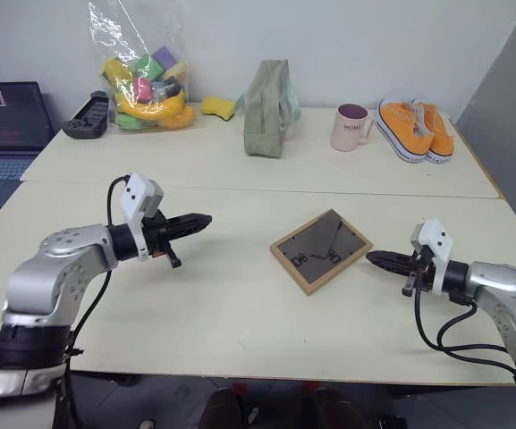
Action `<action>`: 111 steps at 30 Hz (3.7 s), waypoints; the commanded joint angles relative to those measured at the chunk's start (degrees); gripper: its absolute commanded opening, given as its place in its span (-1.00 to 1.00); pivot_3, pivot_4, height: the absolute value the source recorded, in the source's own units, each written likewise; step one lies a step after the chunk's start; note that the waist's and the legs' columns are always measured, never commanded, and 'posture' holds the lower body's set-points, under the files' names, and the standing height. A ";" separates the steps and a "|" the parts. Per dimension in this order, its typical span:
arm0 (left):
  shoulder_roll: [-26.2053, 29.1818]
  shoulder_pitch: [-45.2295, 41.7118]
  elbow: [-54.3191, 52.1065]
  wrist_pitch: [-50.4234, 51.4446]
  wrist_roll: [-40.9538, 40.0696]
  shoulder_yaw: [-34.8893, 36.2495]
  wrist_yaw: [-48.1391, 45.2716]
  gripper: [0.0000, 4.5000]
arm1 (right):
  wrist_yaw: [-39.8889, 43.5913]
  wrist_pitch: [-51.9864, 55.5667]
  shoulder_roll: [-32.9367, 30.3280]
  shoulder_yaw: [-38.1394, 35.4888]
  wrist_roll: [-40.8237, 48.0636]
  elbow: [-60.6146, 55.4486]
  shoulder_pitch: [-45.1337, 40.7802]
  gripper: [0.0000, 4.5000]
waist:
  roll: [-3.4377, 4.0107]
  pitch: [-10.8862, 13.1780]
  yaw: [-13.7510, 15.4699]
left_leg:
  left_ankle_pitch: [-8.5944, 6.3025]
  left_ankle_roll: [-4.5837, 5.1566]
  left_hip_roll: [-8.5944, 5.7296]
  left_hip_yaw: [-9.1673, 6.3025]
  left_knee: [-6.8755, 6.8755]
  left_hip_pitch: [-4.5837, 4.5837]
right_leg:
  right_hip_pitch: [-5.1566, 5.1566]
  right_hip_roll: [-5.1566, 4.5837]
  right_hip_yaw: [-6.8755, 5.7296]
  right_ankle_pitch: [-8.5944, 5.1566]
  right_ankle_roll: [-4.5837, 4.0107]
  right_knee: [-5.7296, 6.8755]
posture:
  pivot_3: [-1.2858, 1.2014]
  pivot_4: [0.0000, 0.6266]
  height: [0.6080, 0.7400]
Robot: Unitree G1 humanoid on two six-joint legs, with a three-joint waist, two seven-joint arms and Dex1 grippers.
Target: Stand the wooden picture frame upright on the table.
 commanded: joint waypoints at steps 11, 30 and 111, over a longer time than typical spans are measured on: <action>-15.42 -28.37 45.93 -28.96 20.08 -11.14 -7.30 -0.98 | -6.21 -2.32 3.44 1.54 -5.66 0.65 0.89 -1.00 | 0.00 -0.01 -0.02 | 0.11 0.15 -0.14 -0.03 0.10 -0.03 | -0.10 -0.01 0.06 0.00 0.00 0.35 | 0.03 -0.52 1.00; -29.68 -33.86 61.19 -39.14 28.09 -11.51 -8.93 -0.98 | -11.91 -3.04 6.09 1.93 -9.06 2.96 -0.27 -1.00 | 0.00 -0.01 -0.09 | 0.18 0.27 -0.26 -0.08 0.09 -0.05 | -0.12 -0.04 0.11 0.00 0.00 0.43 | 0.03 -0.52 1.00; -16.18 -4.72 3.00 59.81 -33.31 10.89 37.05 -0.55 | -0.20 -11.22 3.23 6.26 -13.57 9.51 -0.53 -1.00 | 0.06 -0.08 -0.30 | 0.65 0.41 -0.64 -0.98 0.01 0.19 | 0.39 -0.19 -0.08 0.02 0.05 0.67 | 0.03 -0.52 1.00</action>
